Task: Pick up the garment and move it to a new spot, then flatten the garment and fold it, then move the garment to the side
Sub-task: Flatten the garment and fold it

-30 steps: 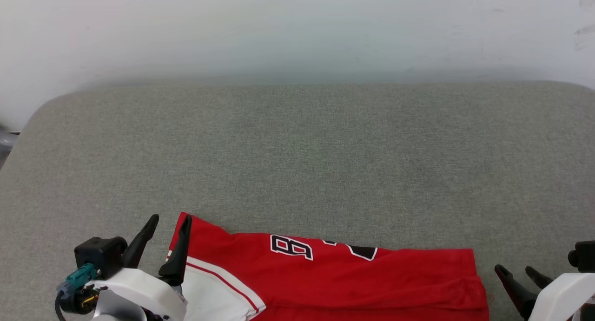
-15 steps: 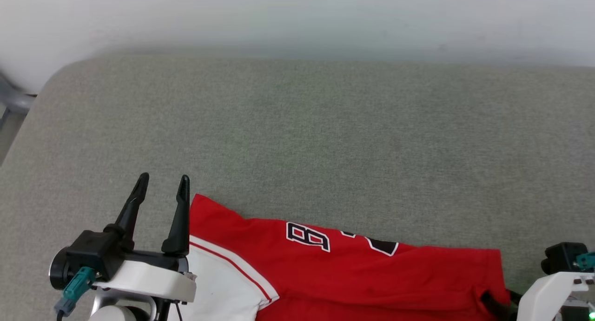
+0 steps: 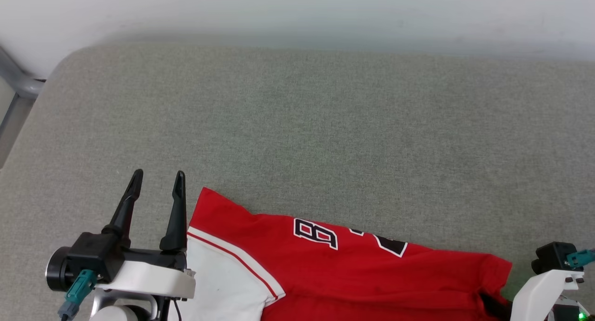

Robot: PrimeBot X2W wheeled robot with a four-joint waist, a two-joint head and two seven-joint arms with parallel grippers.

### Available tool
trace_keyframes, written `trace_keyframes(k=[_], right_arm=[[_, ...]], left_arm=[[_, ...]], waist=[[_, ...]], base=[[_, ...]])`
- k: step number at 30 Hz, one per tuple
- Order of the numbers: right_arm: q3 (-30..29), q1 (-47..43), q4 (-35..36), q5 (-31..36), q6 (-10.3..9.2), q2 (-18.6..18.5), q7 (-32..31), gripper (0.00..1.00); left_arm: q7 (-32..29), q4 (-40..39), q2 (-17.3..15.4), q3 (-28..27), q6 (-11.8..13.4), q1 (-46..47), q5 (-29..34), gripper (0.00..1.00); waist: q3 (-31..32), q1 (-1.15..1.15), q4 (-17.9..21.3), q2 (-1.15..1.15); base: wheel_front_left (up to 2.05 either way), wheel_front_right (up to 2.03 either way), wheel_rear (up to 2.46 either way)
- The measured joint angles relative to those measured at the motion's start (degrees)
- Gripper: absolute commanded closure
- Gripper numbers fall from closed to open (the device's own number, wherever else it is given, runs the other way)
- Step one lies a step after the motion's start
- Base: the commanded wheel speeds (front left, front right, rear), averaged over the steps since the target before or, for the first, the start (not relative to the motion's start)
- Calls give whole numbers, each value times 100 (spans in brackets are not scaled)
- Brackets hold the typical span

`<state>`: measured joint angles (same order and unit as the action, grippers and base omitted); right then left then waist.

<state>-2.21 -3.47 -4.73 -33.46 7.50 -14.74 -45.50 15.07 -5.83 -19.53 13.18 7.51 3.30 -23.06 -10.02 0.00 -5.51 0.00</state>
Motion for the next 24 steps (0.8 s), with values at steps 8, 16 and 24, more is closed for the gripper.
trace_keyframes(k=[8, 16, 24], right_arm=[[-232, 8, 253, 43, 1, -132, 11, 100], [-1202, 29, 299, 171, 1, -396, -300, 100], [-2046, 20, 471, 130, 0, -354, -956, 100]], left_arm=[[-1, 156, 62, -104, -47, -189, 178, 0], [0, 229, 76, -105, -36, -337, 259, 0], [0, 277, 81, -100, -26, -404, 263, 0]], waist=[[345, 0, 113, 0], [585, 0, 256, 0], [693, 0, 329, 0]], base=[[0, 0, 0], [0, 0, 0], [0, 0, 0]])
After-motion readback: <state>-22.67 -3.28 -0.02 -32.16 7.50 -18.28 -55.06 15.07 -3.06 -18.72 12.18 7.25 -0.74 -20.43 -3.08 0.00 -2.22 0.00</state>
